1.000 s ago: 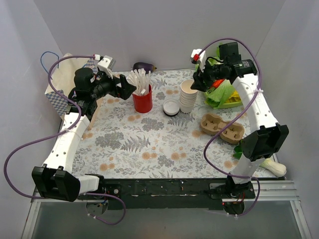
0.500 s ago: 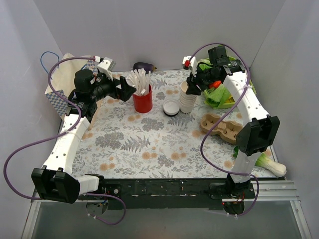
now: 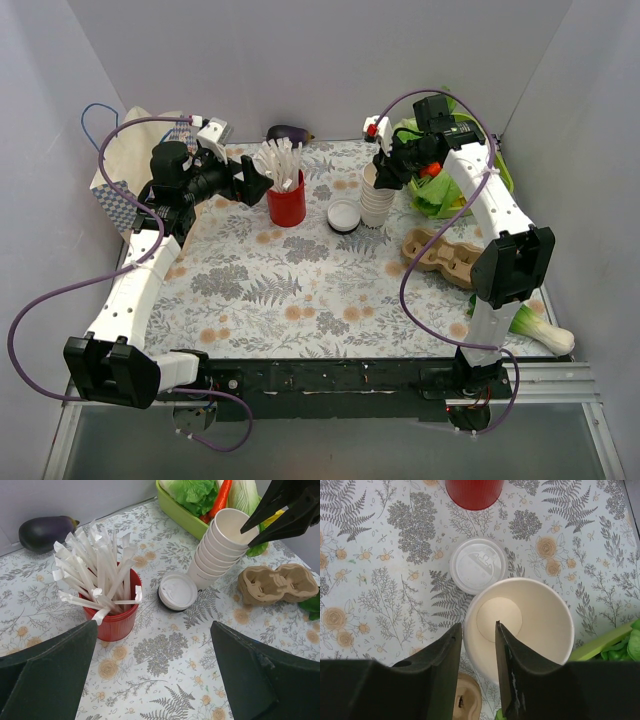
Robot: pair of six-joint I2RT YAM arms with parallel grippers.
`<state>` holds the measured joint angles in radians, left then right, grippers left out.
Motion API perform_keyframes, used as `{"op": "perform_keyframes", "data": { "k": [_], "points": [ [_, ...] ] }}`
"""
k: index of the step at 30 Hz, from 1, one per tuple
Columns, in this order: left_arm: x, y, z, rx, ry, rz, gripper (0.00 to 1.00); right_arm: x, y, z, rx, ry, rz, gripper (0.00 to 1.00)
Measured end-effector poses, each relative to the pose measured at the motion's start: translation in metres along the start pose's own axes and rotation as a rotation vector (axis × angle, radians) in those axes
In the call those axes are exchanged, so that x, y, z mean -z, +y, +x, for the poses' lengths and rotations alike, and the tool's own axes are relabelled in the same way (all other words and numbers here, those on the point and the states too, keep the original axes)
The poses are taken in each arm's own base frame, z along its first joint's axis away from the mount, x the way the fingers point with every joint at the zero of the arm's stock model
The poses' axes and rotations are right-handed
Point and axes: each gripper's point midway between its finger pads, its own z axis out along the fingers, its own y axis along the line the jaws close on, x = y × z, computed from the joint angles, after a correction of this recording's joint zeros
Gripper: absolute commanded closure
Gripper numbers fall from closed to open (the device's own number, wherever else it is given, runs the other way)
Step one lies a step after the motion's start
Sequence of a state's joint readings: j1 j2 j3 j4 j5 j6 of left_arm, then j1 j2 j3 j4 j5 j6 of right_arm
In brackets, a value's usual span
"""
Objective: Pack the takeout coffee
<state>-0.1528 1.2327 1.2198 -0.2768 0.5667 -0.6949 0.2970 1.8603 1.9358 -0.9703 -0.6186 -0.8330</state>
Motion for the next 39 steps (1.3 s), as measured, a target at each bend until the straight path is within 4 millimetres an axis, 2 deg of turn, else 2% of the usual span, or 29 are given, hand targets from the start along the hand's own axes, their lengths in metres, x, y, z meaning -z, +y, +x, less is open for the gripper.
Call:
{"op": "perform_keyframes", "data": {
  "k": [10,18,20,23,33,39],
  "points": [
    [0.000,0.000,0.001,-0.002,0.001,0.000,0.02,-0.004,0.000,0.006,-0.001,0.021,-0.006,0.64],
    [0.000,0.000,0.001,-0.002,0.002,0.000,0.02,-0.008,0.002,0.011,0.005,0.039,-0.024,0.80],
    [0.000,0.000,0.001,-0.002,0.002,0.000,0.02,-0.009,0.002,0.011,0.007,0.039,-0.025,0.90],
    [0.000,0.000,0.001,-0.002,0.002,0.001,0.02,-0.008,0.000,0.009,0.015,0.039,-0.020,0.99],
    [-0.001,-0.005,0.003,-0.004,0.008,0.035,0.02,-0.005,-0.007,0.006,0.038,0.049,0.019,0.99],
    [-0.007,-0.006,0.006,-0.001,0.013,0.056,0.02,0.014,-0.014,-0.009,0.103,0.024,0.114,0.99]
  ]
}}
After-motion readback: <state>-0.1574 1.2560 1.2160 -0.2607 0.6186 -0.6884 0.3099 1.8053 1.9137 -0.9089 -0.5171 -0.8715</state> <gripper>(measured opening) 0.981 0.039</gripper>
